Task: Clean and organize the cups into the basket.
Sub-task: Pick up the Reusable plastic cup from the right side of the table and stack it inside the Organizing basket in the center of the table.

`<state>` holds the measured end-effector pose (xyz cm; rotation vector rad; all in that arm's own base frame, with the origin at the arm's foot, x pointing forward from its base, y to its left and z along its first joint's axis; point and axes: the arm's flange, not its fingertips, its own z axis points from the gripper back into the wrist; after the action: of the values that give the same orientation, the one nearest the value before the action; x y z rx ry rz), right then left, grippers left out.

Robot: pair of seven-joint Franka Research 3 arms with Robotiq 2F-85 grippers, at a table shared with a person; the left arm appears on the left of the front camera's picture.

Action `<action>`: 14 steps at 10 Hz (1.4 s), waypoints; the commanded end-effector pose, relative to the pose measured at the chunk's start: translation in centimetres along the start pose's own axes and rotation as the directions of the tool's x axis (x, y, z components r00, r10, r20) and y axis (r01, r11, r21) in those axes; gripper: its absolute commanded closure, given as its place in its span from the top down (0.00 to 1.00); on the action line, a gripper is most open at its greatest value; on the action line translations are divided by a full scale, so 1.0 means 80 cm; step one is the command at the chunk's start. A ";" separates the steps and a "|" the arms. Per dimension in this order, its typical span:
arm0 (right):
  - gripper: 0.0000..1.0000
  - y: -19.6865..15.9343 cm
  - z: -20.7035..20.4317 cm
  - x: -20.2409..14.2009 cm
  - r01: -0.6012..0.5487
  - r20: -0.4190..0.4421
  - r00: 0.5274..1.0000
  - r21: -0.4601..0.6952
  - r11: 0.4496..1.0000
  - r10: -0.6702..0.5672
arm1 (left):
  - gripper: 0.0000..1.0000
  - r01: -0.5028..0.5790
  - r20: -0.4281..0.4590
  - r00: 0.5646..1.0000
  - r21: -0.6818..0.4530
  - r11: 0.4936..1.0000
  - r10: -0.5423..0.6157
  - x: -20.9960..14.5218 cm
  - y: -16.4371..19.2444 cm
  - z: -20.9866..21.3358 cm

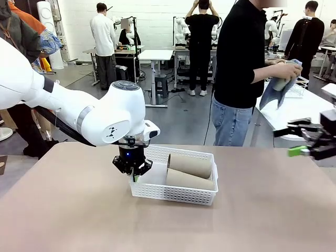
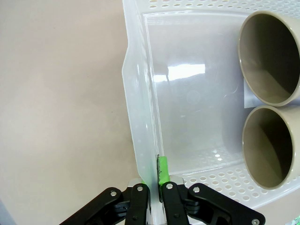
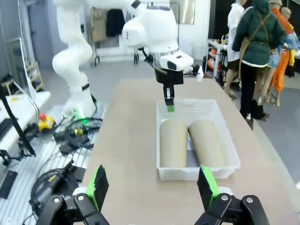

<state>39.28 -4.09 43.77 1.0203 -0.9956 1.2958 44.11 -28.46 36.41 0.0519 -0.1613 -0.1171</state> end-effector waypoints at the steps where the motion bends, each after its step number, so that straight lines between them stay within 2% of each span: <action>1: 1.00 -0.006 0.028 -0.049 0.048 0.078 0.996 -0.042 0.998 -0.045 | 0.00 0.008 0.010 1.000 0.013 1.000 -0.008 -0.001 -0.002 0.001; 3: 1.00 -0.011 0.054 -0.093 0.039 0.100 0.994 -0.051 0.998 -0.034 | 0.00 0.008 0.010 1.000 0.013 1.000 -0.008 -0.001 -0.002 0.001; 5: 1.00 -0.016 0.063 -0.119 -0.025 0.129 0.991 -0.034 0.999 0.029 | 0.00 0.008 0.010 1.000 0.013 1.000 -0.008 -0.001 -0.002 0.001; 6: 1.00 -0.018 0.060 -0.122 -0.050 0.128 0.990 -0.027 0.998 0.053 | 0.00 0.008 0.010 1.000 0.013 1.000 -0.008 -0.001 -0.002 0.001; 7: 1.00 -0.004 0.060 -0.118 0.035 0.100 0.995 -0.055 0.998 -0.029 | 0.00 0.008 0.010 1.000 0.013 1.000 -0.008 -0.001 -0.002 0.001; 14: 1.00 -0.004 0.060 -0.118 0.035 0.100 0.995 -0.055 0.998 -0.029 | 0.00 0.008 0.010 1.000 0.013 1.000 -0.008 -0.001 -0.002 0.001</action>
<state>39.65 -11.59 35.62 1.0595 -1.0960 1.2118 44.11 -28.46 36.41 0.0520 -0.1613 -0.1171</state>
